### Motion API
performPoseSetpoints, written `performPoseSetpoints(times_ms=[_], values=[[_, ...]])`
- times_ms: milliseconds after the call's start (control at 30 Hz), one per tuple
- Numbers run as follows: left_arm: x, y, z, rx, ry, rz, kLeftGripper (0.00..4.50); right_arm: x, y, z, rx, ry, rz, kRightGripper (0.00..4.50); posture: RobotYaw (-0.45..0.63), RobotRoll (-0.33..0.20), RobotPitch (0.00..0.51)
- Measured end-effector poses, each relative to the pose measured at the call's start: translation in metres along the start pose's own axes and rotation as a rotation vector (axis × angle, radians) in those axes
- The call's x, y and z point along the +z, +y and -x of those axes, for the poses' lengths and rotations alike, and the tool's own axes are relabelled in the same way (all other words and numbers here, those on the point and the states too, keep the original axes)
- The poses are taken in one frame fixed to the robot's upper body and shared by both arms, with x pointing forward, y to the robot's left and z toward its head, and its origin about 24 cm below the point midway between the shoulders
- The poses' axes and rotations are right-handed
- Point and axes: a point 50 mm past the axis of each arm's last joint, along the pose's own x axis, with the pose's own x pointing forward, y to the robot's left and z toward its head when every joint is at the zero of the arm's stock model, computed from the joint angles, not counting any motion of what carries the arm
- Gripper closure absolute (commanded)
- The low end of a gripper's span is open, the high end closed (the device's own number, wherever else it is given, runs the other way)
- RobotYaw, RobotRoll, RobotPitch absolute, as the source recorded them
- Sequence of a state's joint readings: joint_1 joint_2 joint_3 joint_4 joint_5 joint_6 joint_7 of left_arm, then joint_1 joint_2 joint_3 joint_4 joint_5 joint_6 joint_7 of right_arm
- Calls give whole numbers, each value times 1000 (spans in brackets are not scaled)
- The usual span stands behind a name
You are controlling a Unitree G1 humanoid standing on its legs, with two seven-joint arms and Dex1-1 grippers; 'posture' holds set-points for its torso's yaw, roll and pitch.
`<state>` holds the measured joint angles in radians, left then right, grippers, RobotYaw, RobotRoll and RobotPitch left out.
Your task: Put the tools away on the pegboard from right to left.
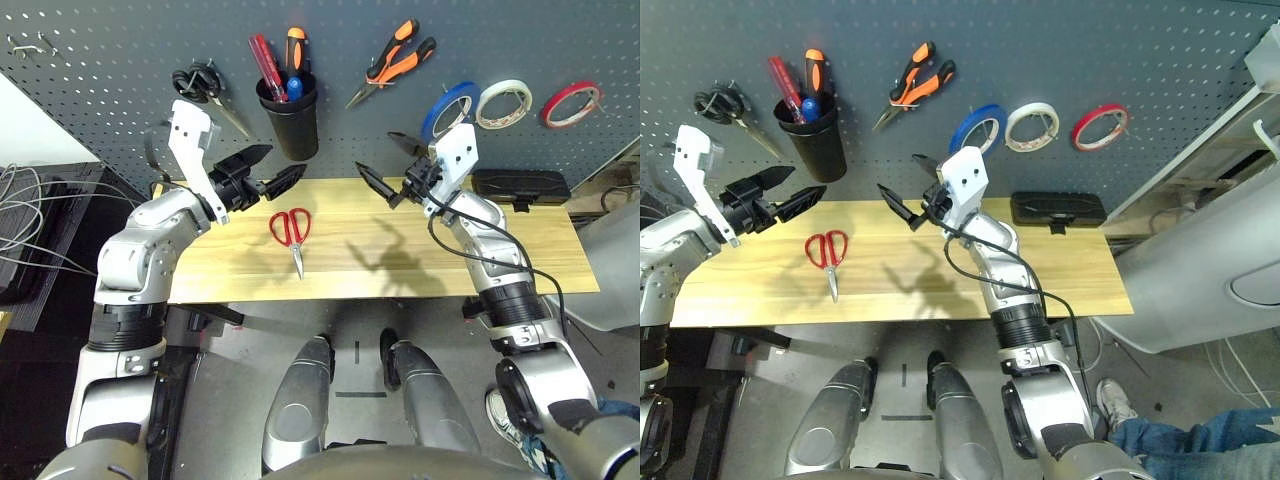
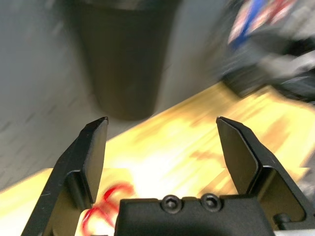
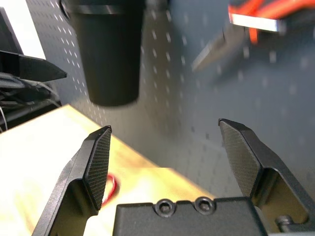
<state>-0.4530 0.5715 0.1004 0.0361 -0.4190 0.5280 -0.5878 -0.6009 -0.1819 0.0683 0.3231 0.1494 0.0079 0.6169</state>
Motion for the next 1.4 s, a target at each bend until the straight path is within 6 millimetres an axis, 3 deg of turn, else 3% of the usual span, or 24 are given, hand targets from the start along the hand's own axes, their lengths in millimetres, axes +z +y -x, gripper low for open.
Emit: performPoseSetpoints(times_ms=[200,633,1100,1267,1400], values=[[-33,13,0,147,132,27,12,-26,1,8,-43,149,-94,0,120,0,274],[-99,24,-5,447,325,43,12,-44,23,2,-65,238,-201,0,99,0,339],[-126,17,-29,505,385,46,12,-54,42,2,-76,290,-213,0,44,0,393],[-124,21,-35,535,384,39,12,-45,46,1,-69,267,-203,0,27,0,403],[-126,22,-35,554,397,43,930,-44,50,1,-54,274,-206,0,20,0,404]])
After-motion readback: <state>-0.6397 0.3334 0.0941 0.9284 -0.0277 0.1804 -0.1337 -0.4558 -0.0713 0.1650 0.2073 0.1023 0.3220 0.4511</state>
